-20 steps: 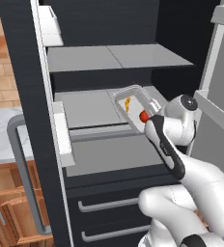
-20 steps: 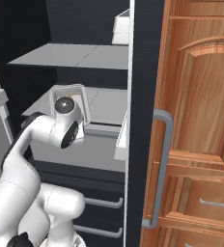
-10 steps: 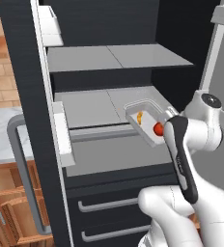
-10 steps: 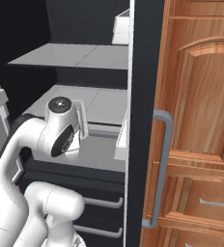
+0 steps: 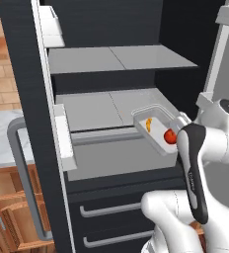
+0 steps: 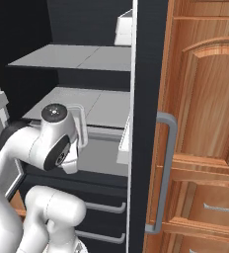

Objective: Place the tupperware containing the shrimp and tomato meal in the microwave. Close the microwave door and press the start button to reheat the meal.

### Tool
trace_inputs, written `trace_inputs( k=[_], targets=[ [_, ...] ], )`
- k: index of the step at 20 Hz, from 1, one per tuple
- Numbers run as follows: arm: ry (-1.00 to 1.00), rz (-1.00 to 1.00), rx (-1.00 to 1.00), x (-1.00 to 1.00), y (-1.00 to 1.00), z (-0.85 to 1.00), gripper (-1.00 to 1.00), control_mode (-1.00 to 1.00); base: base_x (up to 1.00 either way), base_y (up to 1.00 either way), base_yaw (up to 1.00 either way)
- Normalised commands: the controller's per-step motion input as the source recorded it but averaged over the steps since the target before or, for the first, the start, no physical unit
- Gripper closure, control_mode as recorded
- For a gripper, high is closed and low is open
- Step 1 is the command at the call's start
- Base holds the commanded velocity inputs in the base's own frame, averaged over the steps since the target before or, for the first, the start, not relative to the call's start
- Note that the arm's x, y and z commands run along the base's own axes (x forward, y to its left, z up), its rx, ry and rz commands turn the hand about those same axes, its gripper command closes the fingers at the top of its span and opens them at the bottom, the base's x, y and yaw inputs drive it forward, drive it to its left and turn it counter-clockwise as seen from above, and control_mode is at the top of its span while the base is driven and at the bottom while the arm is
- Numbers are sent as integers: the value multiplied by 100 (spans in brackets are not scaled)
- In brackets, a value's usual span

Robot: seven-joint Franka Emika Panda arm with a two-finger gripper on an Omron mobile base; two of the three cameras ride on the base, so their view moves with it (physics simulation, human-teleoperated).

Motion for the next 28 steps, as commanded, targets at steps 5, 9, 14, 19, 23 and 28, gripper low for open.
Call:
trace_inputs(
  k=[5, 9, 14, 19, 23, 28],
  targets=[
    [0, 0, 0, -5, 3, 42, 100, -100, 0, 0, 0],
    [0, 0, 0, 0, 0, 5, 100, 100, 0, 0, 0],
    [0, 0, 0, 0, 0, 0, 100, 100, -30, 0, 2],
    [0, 0, 0, 0, 0, 0, 100, 100, -73, 0, 16],
    [0, 0, 0, 0, 0, 0, 100, 100, -58, 13, 29],
    [0, 0, 0, 0, 0, 0, 100, 100, -29, 35, 43]
  ],
)
